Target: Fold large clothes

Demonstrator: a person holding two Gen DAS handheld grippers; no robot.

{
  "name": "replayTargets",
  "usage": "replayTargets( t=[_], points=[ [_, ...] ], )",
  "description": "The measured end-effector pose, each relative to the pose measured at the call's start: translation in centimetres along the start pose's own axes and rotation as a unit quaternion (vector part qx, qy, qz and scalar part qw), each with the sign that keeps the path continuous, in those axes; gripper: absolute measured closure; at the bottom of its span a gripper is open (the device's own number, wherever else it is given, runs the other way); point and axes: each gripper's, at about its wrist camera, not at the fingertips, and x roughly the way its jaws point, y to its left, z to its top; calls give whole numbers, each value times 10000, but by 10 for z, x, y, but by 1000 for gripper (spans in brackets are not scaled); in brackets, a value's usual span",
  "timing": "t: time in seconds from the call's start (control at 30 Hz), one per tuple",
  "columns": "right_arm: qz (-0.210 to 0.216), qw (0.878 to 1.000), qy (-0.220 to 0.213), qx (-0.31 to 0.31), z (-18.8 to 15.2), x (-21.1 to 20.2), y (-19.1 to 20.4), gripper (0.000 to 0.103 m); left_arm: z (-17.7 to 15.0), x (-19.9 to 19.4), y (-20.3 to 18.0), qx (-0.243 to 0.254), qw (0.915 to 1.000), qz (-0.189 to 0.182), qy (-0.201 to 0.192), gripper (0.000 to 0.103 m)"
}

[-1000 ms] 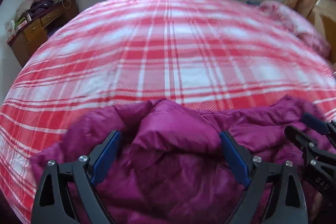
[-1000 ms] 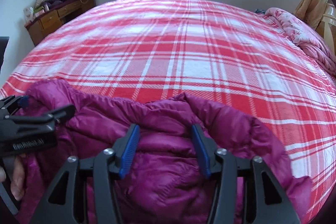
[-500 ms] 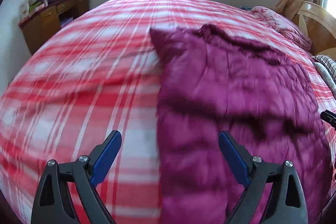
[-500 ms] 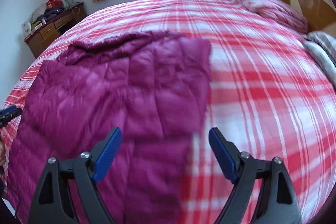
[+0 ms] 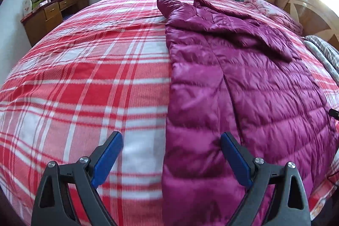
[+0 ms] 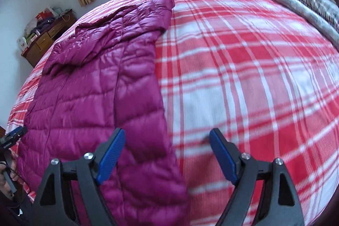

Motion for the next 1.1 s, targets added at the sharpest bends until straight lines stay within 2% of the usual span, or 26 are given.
replayTargets(
  t=[0.13, 0.2, 0.23, 0.27, 0.3, 0.33, 0.37, 0.4, 0.43, 0.57, 0.67, 0.8, 1.0, 1.1],
  points=[
    [126, 9998, 128, -56, -24, -6, 8, 34, -19, -10, -3, 111, 9999, -58, 11, 9],
    [191, 9995, 207, -124, -28, -6, 15, 52, -26, -12, -9, 201, 9998, -31, 27, 9],
    [332, 9989, 300, -116, -31, -4, 18, 58, -29, -14, -12, 251, 9997, -56, 34, 9],
    [390, 9986, 324, -125, -35, -4, 21, 73, -32, -16, -15, 304, 9995, -88, 53, 12],
    [465, 9983, 329, -121, -37, -5, 22, 82, -33, -18, -19, 379, 9991, -143, 76, 20],
    [591, 9977, 317, -21, -39, -6, 20, 85, -35, -20, -20, 428, 9989, -197, 71, 47],
    [692, 9971, 317, 80, -40, -7, 19, 88, -34, -24, -23, 504, 9982, -310, 84, 67],
    [820, 9959, 333, 193, -41, -9, 17, 90, -34, -28, -22, 489, 9977, -464, 121, 77],
    [909, 9951, 301, 245, -41, -12, 15, 91, -33, -31, -20, 404, 9967, -679, 167, 91],
    [1195, 9924, -8, 284, -34, -43, 18, 93, -23, -53, -8, 181, 9945, -1028, -54, 95],
    [1381, 9896, -373, 174, -26, -76, 26, 94, -10, -82, 8, -109, 9884, -1482, -318, 95],
    [1652, 9824, -876, 9, -16, -124, 36, 94, 7, -129, 24, -302, 9769, -1956, -806, 96],
    [2199, 9629, -1561, 121, 6, -178, 35, 94, 25, -192, 43, -526, 9513, -2605, -1563, 96],
    [2380, 9534, -1844, 214, 16, -191, 32, 94, 38, -202, 38, -423, 9513, -2540, -1695, 96]
  ],
)
